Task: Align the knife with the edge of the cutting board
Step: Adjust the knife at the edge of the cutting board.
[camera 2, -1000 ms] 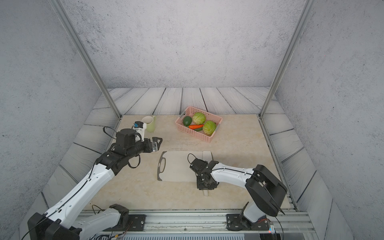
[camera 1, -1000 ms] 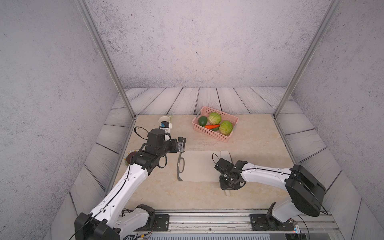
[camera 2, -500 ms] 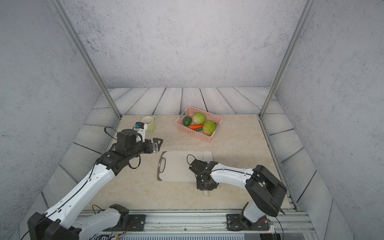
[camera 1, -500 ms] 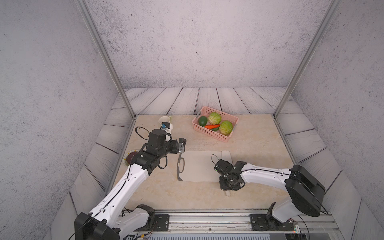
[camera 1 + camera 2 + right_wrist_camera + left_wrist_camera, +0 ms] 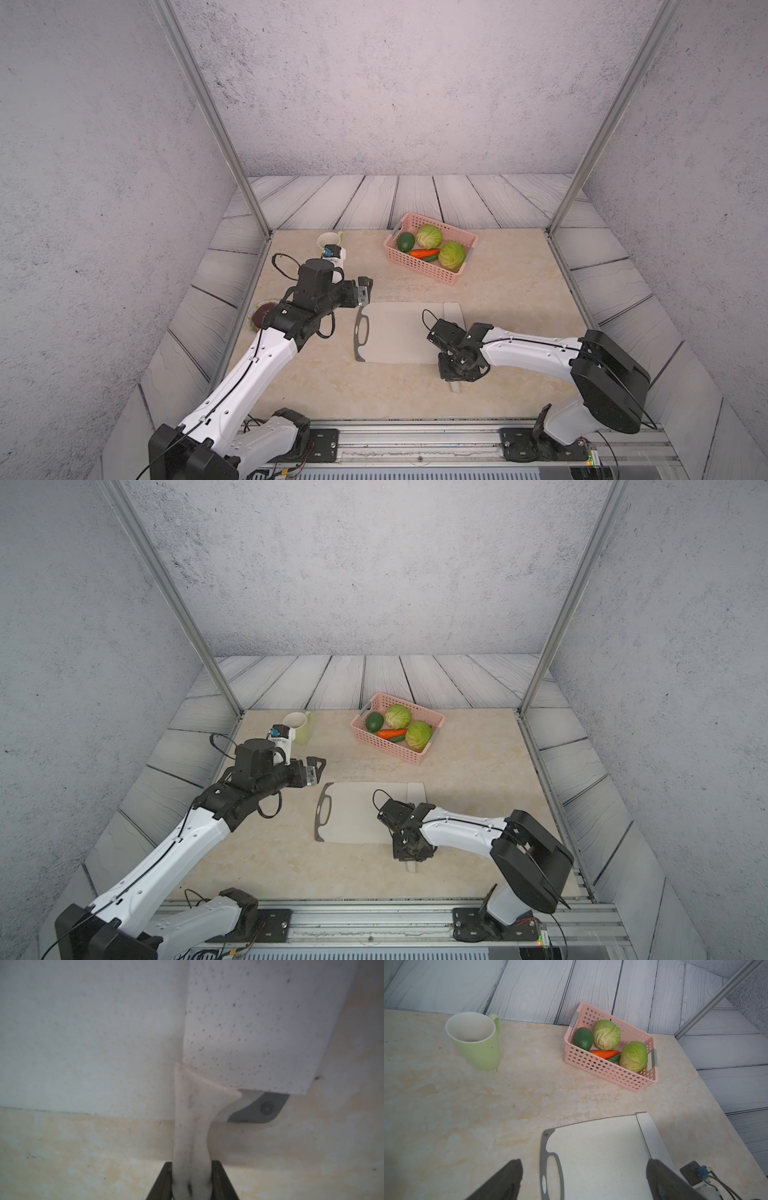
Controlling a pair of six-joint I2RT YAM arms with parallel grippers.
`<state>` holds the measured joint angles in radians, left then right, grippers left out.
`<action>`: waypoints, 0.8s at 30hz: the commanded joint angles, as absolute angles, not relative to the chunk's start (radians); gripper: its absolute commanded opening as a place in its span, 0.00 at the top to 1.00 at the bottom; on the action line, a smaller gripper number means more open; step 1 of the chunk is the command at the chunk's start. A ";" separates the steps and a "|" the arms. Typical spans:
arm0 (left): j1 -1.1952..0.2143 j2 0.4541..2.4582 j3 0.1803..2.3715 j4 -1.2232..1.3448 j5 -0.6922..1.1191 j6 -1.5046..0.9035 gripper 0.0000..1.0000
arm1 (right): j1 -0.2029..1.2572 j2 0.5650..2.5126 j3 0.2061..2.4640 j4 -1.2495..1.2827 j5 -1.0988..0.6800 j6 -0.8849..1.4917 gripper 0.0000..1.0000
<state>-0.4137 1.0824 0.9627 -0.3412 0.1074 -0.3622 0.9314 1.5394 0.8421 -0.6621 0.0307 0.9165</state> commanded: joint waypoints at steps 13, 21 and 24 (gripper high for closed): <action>-0.422 1.075 0.991 -0.347 0.094 -0.349 0.02 | 0.939 1.541 0.863 -0.690 0.054 0.937 0.74; -0.425 1.069 0.991 -0.348 0.089 -0.348 0.02 | 0.940 1.524 0.852 -0.680 0.042 0.943 0.74; -0.425 1.069 0.991 -0.348 0.088 -0.348 0.02 | 0.940 1.522 0.851 -0.679 0.039 0.943 0.74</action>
